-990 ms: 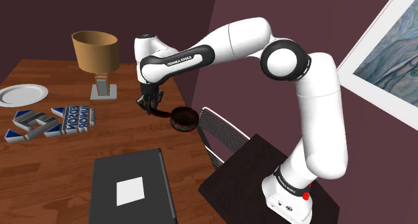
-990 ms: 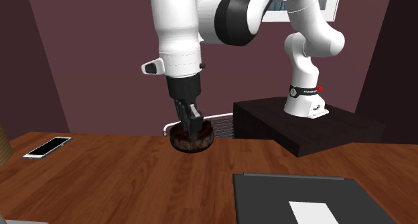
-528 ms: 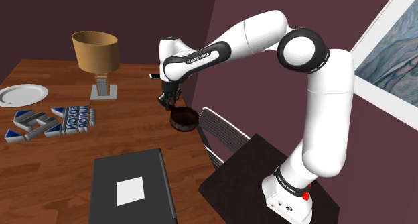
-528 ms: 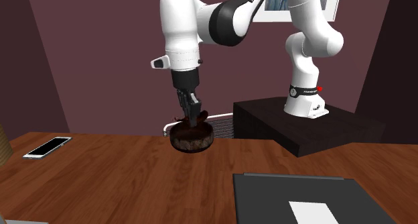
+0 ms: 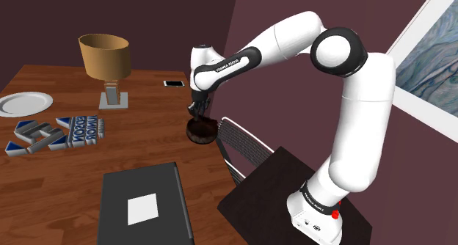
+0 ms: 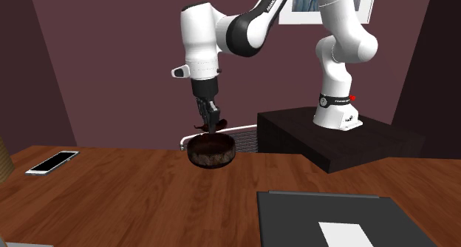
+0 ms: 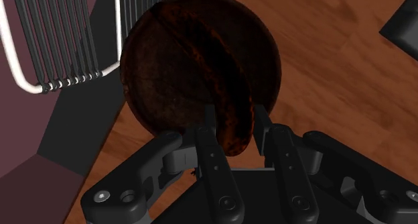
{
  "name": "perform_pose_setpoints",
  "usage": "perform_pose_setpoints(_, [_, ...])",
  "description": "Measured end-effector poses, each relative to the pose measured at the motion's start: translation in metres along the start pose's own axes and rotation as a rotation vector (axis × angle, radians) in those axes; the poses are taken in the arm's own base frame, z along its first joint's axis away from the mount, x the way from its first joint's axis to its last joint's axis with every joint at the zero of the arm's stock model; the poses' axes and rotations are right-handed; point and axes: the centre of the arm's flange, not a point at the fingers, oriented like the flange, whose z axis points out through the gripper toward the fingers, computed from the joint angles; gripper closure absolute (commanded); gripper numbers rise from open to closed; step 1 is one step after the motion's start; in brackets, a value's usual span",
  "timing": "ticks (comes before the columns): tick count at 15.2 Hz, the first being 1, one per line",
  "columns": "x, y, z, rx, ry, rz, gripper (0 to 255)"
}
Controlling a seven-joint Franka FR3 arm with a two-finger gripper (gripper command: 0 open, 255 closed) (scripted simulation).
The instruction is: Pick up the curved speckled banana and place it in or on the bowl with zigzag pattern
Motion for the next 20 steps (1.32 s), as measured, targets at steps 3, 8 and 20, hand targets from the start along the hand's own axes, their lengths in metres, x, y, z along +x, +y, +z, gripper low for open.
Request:
perform_pose_setpoints(3, [0.001, 0.001, 0.016, 0.000, 0.000, 0.000, 255])
perform_pose_setpoints(8, [0.003, -0.001, 0.041, 0.000, 0.000, -0.001, 255])
perform_pose_setpoints(20, [0.005, -0.001, 0.055, 0.000, 0.000, 0.000, 0])
